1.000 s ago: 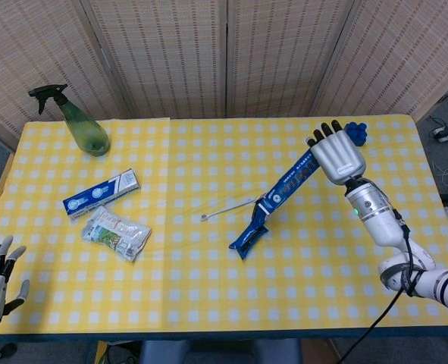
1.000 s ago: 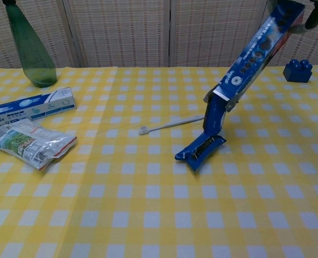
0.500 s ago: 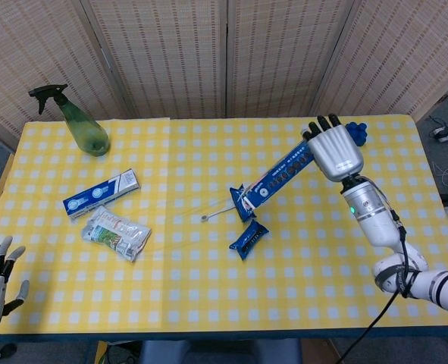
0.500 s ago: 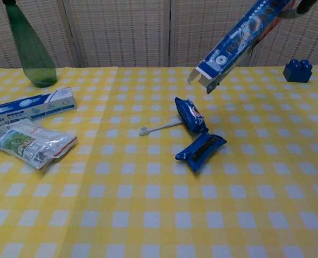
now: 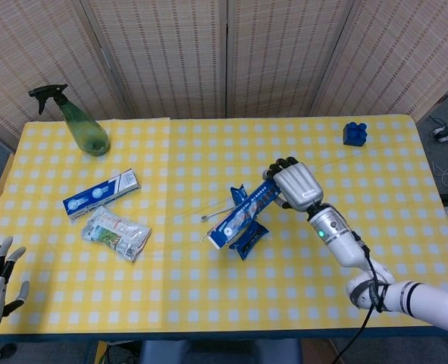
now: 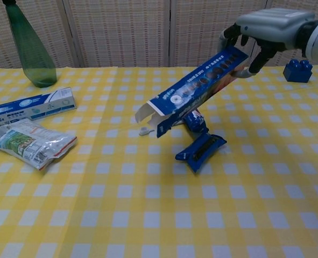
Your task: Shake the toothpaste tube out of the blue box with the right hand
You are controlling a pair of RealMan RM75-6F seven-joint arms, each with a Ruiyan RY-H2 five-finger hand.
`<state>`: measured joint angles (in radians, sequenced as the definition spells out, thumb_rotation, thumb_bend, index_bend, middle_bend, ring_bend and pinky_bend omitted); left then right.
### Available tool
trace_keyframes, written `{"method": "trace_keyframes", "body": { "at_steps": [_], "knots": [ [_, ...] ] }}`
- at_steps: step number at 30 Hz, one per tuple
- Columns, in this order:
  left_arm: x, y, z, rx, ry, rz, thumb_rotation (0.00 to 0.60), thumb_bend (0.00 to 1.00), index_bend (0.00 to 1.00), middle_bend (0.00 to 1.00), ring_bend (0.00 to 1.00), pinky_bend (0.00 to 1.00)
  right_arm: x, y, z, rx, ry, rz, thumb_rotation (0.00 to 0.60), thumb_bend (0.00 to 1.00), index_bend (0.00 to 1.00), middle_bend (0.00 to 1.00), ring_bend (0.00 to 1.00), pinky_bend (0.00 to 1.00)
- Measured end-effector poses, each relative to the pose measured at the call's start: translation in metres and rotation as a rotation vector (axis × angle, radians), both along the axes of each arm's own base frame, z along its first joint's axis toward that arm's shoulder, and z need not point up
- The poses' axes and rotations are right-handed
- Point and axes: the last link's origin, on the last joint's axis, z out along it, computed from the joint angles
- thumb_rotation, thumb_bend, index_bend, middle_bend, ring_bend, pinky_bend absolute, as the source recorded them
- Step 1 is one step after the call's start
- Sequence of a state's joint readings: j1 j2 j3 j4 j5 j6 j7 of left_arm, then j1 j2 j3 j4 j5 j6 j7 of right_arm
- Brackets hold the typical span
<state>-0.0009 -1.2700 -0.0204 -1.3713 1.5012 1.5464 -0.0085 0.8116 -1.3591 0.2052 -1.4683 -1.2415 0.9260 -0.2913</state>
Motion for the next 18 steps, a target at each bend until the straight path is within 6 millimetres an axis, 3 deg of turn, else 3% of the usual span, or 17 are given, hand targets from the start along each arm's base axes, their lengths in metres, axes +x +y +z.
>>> {"method": "trace_keyframes", "body": {
  "at_steps": [5,9,18],
  "knots": [
    [-0.003,-0.002,0.002,0.007,0.002,0.01,0.6,0.43,0.19,0.0,0.0,0.0,0.008,0.021,-0.024,0.123,-0.055,0.012,0.6,0.3,0.56,0.4,0.24,0.27],
    [-0.004,-0.004,0.002,0.006,0.0,0.016,0.6,0.43,0.19,0.0,0.0,0.0,0.002,0.036,-0.031,0.176,-0.067,0.004,0.6,0.3,0.56,0.4,0.24,0.27],
    [-0.005,-0.002,-0.001,-0.001,-0.005,0.01,0.6,0.43,0.19,0.0,0.0,0.0,-0.041,0.061,-0.021,0.182,-0.039,-0.03,0.6,0.3,0.5,0.39,0.24,0.27]
  ]
}}
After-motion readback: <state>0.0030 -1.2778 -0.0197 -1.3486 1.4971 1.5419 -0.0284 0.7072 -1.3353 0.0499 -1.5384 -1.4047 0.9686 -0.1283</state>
